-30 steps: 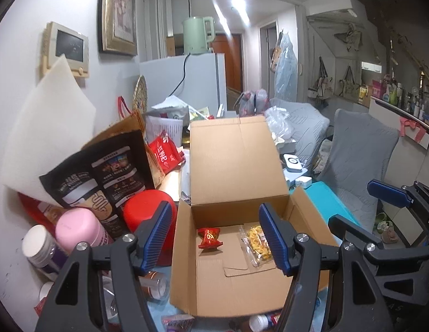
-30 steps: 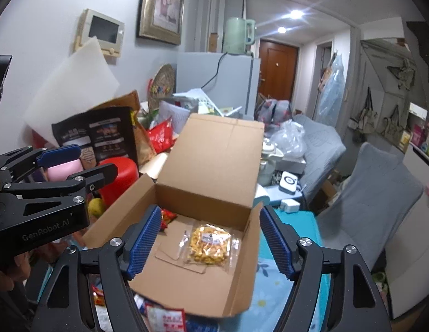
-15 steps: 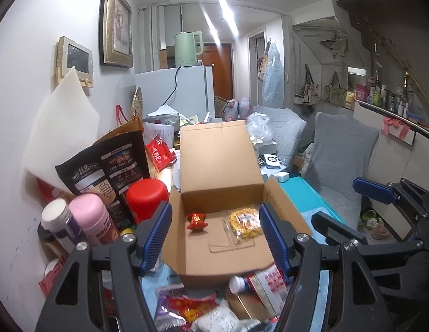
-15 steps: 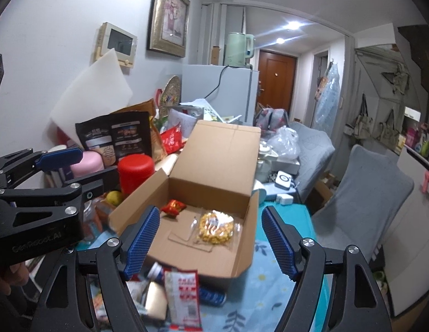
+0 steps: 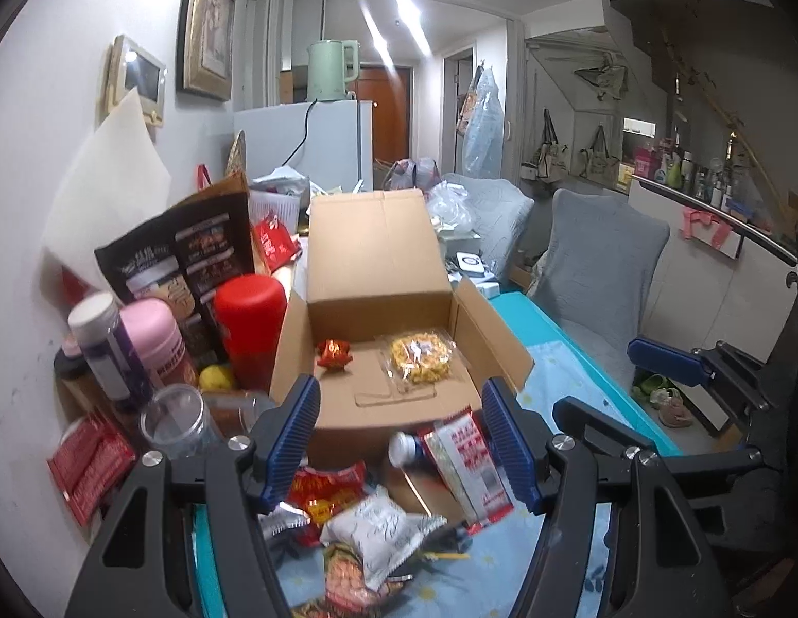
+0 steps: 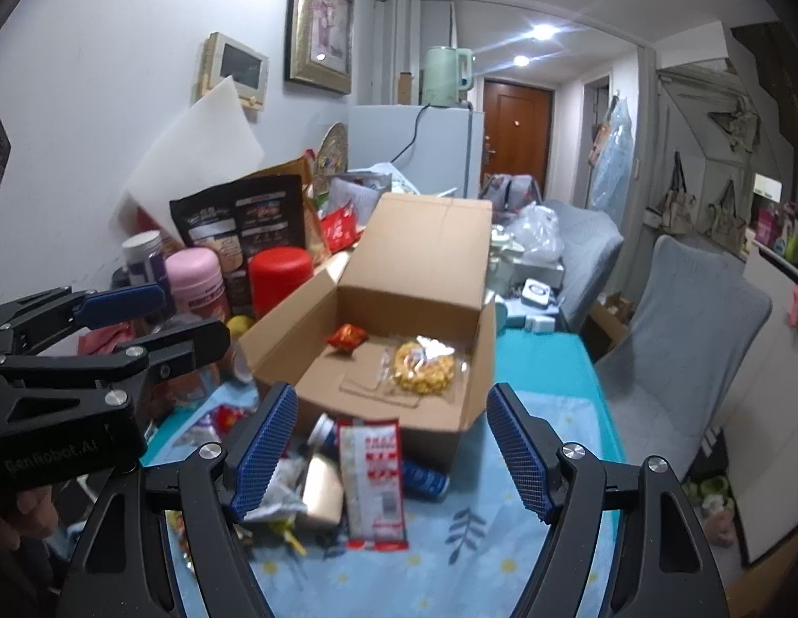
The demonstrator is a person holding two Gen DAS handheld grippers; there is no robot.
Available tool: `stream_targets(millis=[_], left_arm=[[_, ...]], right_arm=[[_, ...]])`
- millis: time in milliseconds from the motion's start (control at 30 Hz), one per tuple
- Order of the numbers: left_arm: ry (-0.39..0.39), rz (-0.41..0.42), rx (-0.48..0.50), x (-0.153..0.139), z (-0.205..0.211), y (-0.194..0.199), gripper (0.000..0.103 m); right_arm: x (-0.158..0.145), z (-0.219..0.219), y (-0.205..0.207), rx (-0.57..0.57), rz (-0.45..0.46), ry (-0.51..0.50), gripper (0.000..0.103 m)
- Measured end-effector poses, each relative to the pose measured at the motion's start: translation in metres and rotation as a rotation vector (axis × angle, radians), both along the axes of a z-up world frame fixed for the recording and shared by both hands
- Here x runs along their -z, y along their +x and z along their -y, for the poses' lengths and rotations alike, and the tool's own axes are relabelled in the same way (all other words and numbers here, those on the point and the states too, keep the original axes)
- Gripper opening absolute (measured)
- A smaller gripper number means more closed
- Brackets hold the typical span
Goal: Organize snacks
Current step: 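Withdraw both tools from the box back toward the snack pile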
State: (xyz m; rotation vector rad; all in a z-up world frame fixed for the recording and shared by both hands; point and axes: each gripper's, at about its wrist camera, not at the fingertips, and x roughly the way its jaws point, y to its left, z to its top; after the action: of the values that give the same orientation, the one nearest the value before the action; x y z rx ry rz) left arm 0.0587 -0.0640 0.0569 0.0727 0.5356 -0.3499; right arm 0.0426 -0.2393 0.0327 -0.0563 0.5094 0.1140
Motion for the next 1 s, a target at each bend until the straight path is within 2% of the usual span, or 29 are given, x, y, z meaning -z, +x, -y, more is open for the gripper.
stream_targets(millis=[333,667,1000], left_arm=[[0.012,-0.03,-0.021,0.024,-0.019,-0.019,0.065],[0.011,-0.119,0.002,0.061,-0.032,-0.029,0.065],[0.004,-0.229,0.025,0.107,-0.041,-0.023,0.065]], right_arm=[[0.036,-0.015,-0.019,-0.025,-0.054,0.006,0.077],[0.069,-0.029,-0.027,-0.077,-0.104,0.023,0.077],[0.112,-0.035,-0.017,-0.115,-0.21,0.046,0.077]])
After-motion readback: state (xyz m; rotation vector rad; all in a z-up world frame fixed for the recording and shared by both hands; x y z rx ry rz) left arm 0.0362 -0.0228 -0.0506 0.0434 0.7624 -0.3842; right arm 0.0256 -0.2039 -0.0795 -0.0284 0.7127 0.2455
